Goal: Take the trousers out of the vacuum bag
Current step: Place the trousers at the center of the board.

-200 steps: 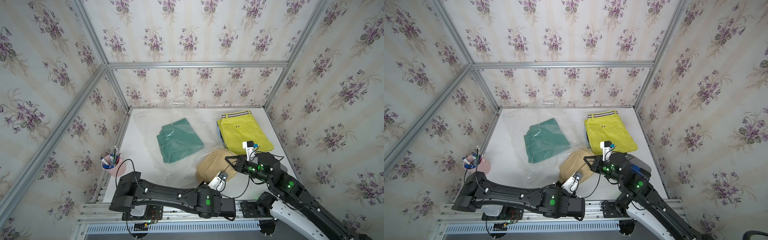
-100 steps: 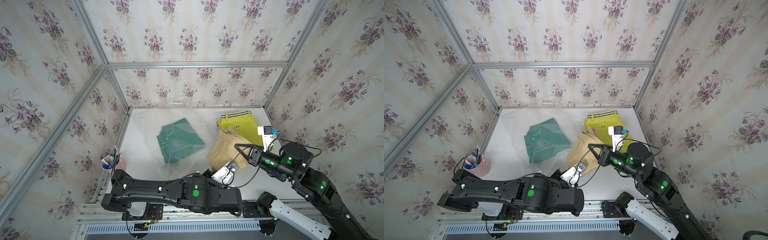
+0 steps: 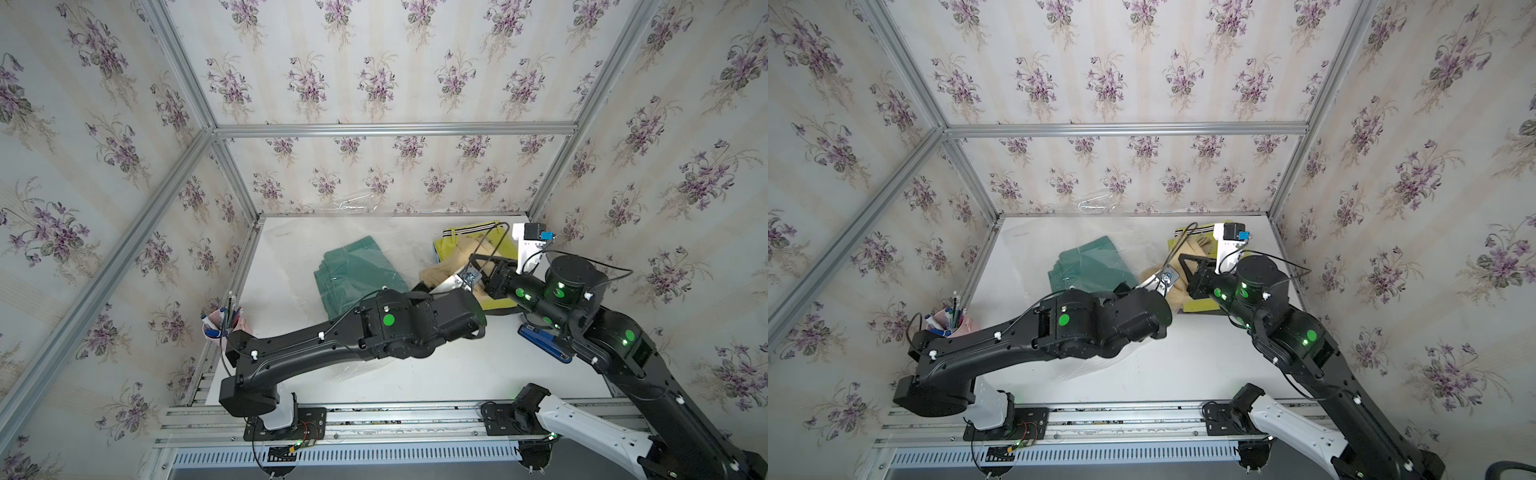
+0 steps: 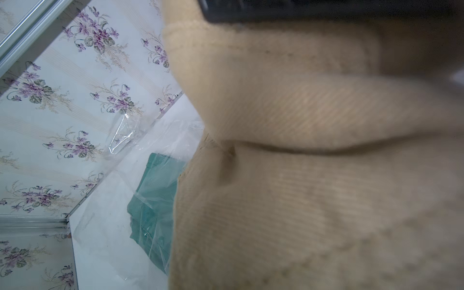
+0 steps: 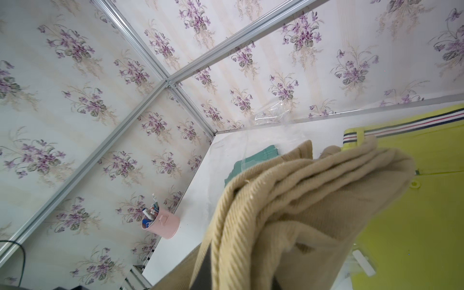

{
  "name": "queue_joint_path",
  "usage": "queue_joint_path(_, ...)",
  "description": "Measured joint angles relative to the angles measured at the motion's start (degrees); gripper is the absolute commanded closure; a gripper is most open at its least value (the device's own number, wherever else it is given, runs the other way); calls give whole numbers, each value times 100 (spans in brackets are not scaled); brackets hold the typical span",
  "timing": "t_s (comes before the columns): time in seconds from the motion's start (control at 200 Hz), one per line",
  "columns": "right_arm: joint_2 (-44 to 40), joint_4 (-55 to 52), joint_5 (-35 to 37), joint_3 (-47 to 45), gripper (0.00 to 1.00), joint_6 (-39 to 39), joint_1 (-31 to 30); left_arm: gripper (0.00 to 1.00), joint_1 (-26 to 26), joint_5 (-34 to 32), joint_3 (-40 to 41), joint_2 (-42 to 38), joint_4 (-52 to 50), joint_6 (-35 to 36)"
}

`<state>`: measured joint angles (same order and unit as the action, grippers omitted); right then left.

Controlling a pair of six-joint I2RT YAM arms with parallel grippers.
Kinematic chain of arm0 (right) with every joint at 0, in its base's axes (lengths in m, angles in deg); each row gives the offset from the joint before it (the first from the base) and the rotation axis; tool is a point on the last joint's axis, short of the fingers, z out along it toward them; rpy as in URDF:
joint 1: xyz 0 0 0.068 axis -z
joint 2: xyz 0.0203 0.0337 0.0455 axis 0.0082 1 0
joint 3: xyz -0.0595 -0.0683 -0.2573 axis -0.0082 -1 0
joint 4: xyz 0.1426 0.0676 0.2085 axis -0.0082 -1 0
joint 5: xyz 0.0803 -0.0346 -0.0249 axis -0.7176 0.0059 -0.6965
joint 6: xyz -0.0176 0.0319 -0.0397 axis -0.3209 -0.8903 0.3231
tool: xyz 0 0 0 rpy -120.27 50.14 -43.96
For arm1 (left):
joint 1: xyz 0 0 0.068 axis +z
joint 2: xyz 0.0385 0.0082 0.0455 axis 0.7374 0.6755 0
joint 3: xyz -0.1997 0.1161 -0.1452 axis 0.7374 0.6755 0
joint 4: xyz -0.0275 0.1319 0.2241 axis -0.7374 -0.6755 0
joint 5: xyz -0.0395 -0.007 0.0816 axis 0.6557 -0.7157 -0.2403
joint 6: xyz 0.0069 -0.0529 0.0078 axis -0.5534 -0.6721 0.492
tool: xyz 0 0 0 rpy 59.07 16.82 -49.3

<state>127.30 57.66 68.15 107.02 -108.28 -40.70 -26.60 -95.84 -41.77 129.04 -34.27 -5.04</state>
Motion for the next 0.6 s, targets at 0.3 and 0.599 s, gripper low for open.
queue_joint_path(0.3, 1034, 804, -1154, 260, 100, 131, 1961, 93, 1283, 822, -859, 664, 586, 763)
queue_joint_path(0.599, 2288, 2081, -2924, 485, 100, -190, 3353, 92, 2269, 1471, -2583, 2065, 822, 1438)
